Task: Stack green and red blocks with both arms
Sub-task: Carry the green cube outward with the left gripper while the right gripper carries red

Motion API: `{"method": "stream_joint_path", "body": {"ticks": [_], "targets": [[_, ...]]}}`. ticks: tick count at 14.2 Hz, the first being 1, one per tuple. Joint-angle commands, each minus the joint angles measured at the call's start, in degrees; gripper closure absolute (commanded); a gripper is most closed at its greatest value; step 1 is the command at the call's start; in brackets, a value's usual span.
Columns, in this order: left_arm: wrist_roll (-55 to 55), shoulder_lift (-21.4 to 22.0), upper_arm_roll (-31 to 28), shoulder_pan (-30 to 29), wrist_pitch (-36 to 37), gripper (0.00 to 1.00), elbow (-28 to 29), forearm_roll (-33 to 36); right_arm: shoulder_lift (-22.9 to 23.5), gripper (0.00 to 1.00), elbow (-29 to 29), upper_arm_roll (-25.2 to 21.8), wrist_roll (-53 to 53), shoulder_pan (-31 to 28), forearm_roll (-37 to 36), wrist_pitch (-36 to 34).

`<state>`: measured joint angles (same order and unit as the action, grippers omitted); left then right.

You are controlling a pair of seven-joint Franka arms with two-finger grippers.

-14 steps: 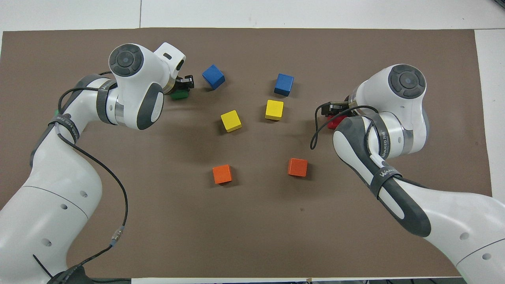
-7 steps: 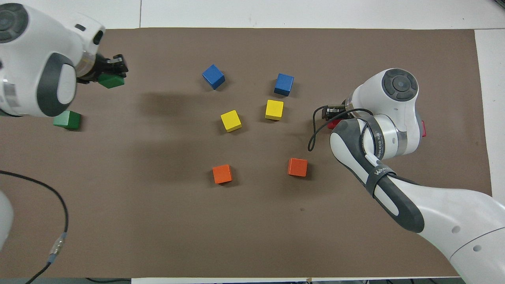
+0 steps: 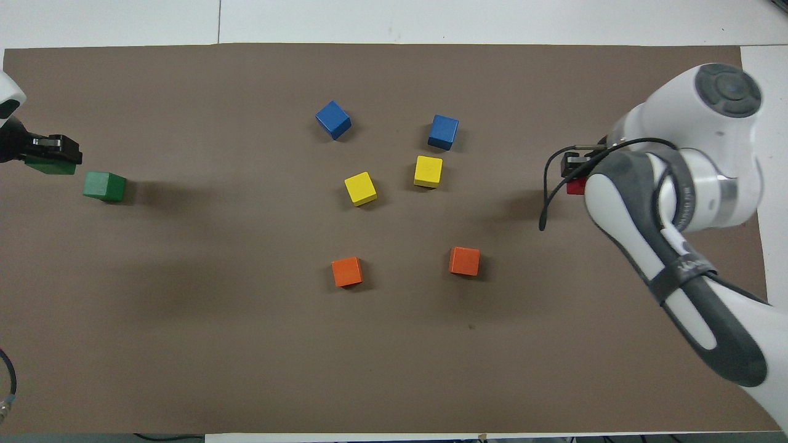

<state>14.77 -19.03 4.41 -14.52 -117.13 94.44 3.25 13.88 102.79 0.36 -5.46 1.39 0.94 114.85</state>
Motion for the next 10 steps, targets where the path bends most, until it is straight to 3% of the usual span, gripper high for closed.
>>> {"method": "stream_joint_path", "body": {"ticks": [1,5,10], "targets": [[4.02,5.49,0.6,-1.39,-8.79,1.0,11.88,-0.52,-2.89,1.0,0.05,0.35,8.34,-6.12,0.11,-2.96],[6.23,4.71,0.51,-1.39,-14.25,1.0,14.71,-1.57,-3.42,1.0,1.36,0.26,13.8,-10.35,-0.33,-2.36],[6.32,3.4,0.6,-1.3,-19.18,1.0,16.92,-1.75,-4.74,1.0,7.16,0.26,14.25,-10.89,-0.42,4.58]]}}
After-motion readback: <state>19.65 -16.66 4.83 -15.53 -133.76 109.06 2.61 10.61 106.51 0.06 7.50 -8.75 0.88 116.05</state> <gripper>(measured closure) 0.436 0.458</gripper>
